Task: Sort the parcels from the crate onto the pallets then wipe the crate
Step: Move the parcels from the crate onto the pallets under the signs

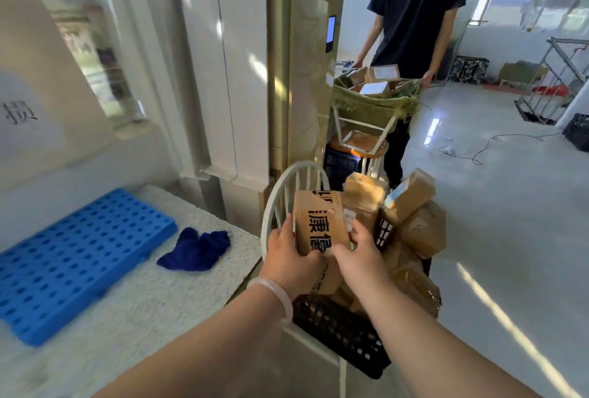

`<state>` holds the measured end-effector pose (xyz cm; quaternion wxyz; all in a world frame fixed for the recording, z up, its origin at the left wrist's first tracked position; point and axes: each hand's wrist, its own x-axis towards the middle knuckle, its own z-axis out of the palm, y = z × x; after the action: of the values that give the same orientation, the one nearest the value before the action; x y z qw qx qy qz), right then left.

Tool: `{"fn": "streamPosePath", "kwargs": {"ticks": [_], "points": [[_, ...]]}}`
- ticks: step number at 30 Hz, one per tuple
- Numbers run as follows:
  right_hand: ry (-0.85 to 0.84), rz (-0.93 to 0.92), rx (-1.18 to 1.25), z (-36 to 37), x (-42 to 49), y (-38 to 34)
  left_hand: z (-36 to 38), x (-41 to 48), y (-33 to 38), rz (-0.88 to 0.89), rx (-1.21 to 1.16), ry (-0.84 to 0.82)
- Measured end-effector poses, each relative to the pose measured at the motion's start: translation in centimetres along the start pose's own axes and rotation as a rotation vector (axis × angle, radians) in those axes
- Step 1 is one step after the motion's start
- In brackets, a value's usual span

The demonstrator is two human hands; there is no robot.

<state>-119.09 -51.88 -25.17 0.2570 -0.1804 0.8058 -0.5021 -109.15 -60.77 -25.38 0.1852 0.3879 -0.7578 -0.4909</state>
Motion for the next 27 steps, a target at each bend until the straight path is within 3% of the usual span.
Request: {"fn": "streamPosePath", "kwargs": {"ticks": [8, 15, 21, 27], "points": [[-0.259, -0.093, -0.126, 6.4, -3.2, -2.6, -6.6, -3.1, -4.0, -0.074, 0.063, 0.14], [-0.449, -0.224, -0.165, 14.1, -6.2, -4.5, -13.4, -6.5, -9.3, -0.158, -0.091, 0.274], [-0.605, -0.242, -0.11, 22.8, -10.2, -5.4, -21.4, -9.9, -13.5, -0.188, 0.036, 0.396], [-0.687, -0.262, -0.098, 30.7, -15.5, -7.3, -27.7, -14.1, -18.2, -0.209, -0.172, 0.518]]}}
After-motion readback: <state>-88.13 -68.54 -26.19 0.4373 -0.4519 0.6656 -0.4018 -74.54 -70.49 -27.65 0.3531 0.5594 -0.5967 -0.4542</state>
